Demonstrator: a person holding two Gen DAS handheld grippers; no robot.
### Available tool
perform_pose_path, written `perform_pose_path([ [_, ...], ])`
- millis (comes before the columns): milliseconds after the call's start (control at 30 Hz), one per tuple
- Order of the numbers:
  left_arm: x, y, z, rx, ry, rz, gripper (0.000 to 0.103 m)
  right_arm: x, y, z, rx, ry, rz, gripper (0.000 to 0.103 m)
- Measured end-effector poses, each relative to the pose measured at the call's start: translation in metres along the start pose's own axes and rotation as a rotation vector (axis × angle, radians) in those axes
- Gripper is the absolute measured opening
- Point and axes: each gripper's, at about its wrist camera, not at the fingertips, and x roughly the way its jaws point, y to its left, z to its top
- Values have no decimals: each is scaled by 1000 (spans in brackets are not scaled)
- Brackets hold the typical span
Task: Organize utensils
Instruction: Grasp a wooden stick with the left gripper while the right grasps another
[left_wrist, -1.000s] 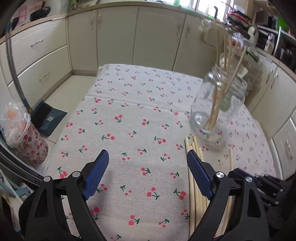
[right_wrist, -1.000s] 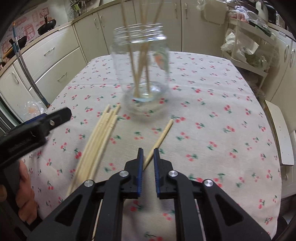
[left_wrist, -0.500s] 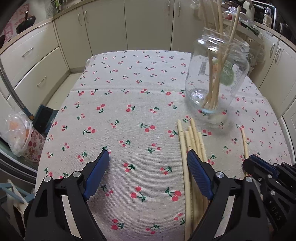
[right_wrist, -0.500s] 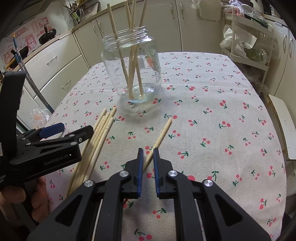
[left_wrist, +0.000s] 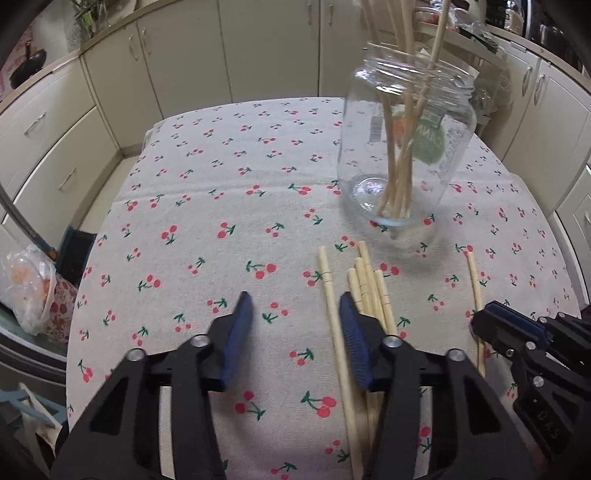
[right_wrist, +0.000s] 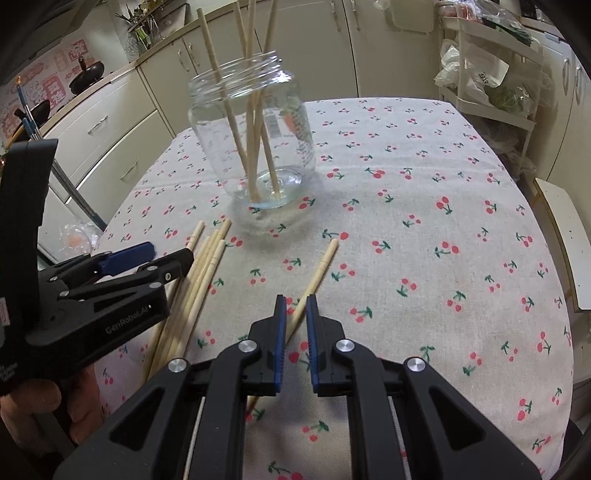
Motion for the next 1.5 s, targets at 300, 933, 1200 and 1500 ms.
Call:
perform_pose_path([
  [300,1,2,2,90,4,-143,8,1,6,2,-84,44,24,11],
  [933,6,7,10,3,62,-205,6,5,4,11,-31,71,-17,12],
  [1200,14,1,21,17,61,-164,13,10,8,15,-29,55,-33,16],
  [1500,12,-2,19,41,52,-133,6,11,11,14,-88,55,-66,7],
])
